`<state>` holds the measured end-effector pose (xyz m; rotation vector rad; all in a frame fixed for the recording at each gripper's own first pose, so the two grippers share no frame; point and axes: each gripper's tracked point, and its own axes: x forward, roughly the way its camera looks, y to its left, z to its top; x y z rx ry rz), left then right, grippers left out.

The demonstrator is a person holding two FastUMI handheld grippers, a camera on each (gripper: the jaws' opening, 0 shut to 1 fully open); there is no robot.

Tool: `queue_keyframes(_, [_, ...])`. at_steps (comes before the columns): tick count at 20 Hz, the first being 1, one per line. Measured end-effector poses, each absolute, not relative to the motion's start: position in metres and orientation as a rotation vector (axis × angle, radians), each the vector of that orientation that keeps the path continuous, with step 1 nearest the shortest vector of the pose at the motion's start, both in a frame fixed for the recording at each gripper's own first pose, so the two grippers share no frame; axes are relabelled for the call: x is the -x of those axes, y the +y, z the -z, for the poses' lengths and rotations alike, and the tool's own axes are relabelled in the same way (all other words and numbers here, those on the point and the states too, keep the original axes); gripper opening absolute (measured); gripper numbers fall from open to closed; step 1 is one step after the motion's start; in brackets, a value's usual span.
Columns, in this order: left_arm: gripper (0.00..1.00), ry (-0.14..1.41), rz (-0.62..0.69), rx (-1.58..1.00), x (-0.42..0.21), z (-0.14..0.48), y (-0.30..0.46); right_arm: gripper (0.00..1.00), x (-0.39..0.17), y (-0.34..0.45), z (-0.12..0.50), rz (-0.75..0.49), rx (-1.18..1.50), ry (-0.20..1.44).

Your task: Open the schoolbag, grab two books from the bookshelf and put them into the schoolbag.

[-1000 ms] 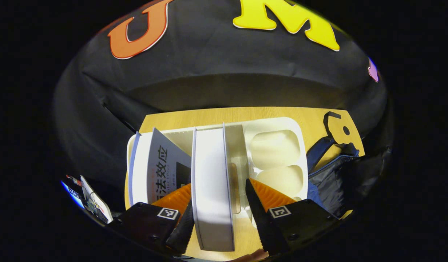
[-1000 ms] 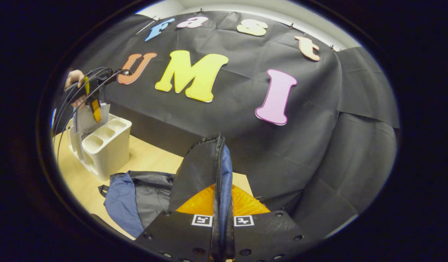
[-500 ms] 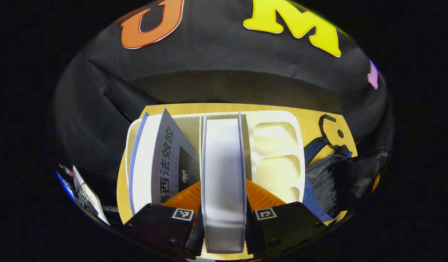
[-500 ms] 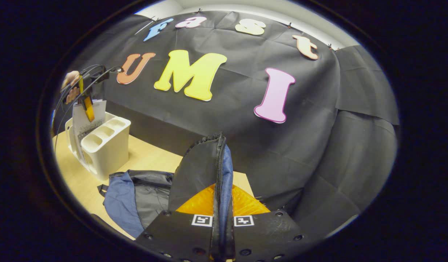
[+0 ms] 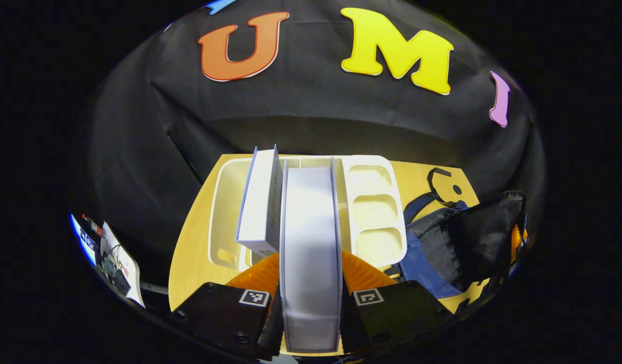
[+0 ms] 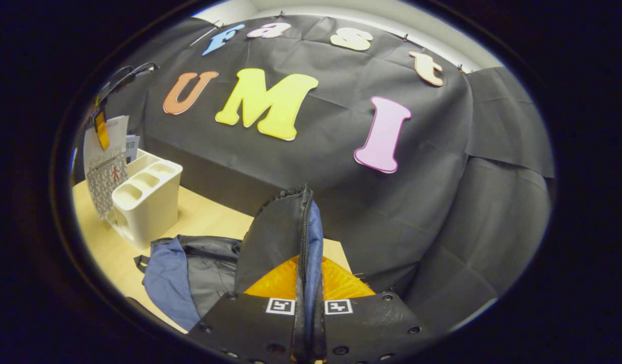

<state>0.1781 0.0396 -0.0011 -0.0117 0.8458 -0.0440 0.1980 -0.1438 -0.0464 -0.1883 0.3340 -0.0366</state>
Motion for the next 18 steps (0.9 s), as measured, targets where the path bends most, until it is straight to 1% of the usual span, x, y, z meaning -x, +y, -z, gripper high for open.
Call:
queue_keyframes(5, [0.46,0.814,0.088,0.110,-0.133,-0.003,0.031,0.06,-0.201,-0.138,0.050,0.039,0.180,0.346])
queue_keyframes(6, [0.46,0.811,0.091,0.132,-0.126,-0.001,0.031,0.09,-0.202,-0.137,0.050,0.039,0.179,0.348])
queue_keyframes(7, [0.46,0.808,0.094,0.157,-0.119,0.001,0.030,0.07,-0.202,-0.137,0.051,0.040,0.178,0.350])
queue_keyframes(10, [0.46,0.788,0.092,0.244,-0.096,0.005,0.031,0.07,-0.201,-0.138,0.053,0.045,0.176,0.359])
queue_keyframes(16, [0.46,0.717,0.084,0.470,-0.059,0.007,0.035,0.06,-0.203,-0.138,0.057,0.050,0.155,0.370])
queue_keyframes(18, [0.46,0.713,0.102,0.560,-0.051,0.010,0.029,0.06,-0.204,-0.135,0.058,0.049,0.131,0.375])
